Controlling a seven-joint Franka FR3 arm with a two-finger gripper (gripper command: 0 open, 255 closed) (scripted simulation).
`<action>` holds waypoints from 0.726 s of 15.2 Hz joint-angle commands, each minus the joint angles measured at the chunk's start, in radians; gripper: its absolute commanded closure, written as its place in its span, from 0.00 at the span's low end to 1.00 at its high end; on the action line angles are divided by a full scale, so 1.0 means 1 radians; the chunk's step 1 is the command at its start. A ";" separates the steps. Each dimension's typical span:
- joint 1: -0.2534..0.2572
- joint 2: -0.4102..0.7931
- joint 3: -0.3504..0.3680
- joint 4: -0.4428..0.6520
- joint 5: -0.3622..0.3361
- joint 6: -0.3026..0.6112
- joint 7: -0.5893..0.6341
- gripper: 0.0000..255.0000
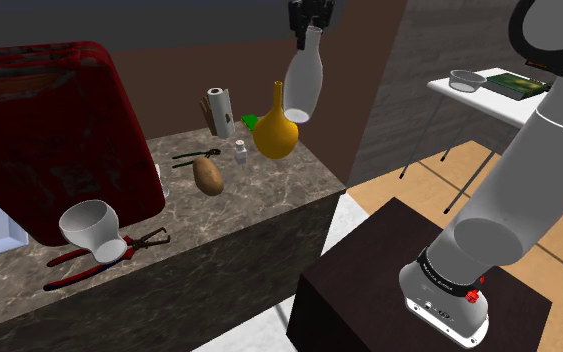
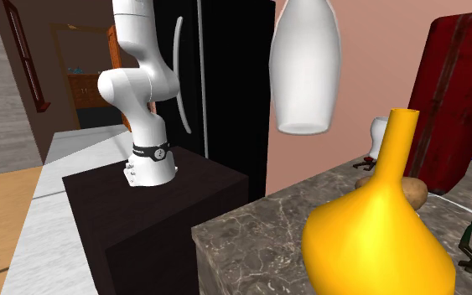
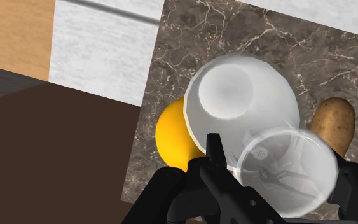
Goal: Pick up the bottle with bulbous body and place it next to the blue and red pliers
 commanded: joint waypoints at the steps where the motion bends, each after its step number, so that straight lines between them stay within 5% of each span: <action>1: 0.001 0.016 0.000 0.048 0.000 -0.033 0.001 1.00; 11: 0.003 0.125 0.001 0.346 -0.003 -0.221 0.001 1.00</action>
